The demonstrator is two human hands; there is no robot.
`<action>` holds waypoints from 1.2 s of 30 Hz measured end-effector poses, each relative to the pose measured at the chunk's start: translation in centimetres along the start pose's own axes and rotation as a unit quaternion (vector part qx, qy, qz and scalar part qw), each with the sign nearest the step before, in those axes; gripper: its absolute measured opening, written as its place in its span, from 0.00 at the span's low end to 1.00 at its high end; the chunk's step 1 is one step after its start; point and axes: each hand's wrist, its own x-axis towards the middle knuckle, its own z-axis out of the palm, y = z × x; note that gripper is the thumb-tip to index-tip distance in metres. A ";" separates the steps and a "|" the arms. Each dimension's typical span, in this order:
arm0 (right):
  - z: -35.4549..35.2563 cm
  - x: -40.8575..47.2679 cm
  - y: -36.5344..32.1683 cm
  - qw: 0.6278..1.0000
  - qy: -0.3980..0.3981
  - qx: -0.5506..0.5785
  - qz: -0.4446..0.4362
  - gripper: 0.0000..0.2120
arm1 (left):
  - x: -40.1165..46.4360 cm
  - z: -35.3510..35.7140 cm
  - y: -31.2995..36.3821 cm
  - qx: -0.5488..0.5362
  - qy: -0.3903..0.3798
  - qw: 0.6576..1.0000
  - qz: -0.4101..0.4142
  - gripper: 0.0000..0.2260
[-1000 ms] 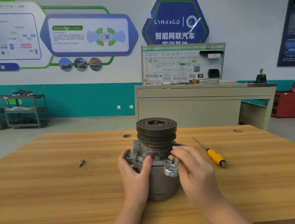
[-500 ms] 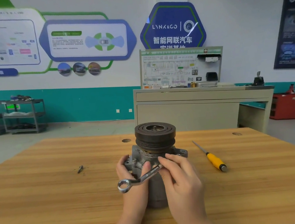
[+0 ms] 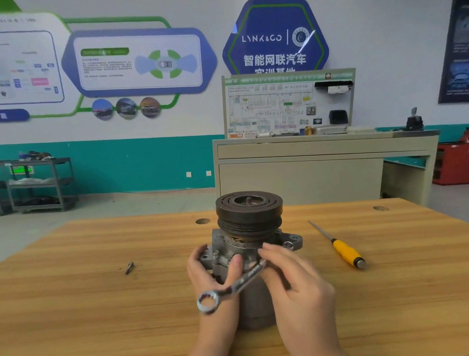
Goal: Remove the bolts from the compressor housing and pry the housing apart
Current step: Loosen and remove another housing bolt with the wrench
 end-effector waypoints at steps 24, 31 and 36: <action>-1.1 6.4 5.8 0.702 0.119 0.455 0.535 0.12 | 0.1 -0.2 -0.9 -0.023 -0.009 1.000 0.011 0.31; -3.7 7.4 5.9 0.753 0.081 0.487 0.435 0.11 | 0.1 -0.2 -0.8 -0.010 0.001 0.999 0.031 0.26; -3.2 5.1 3.9 0.915 0.032 0.317 0.247 0.10 | 0.1 -0.1 -0.5 -0.008 0.000 0.999 0.040 0.26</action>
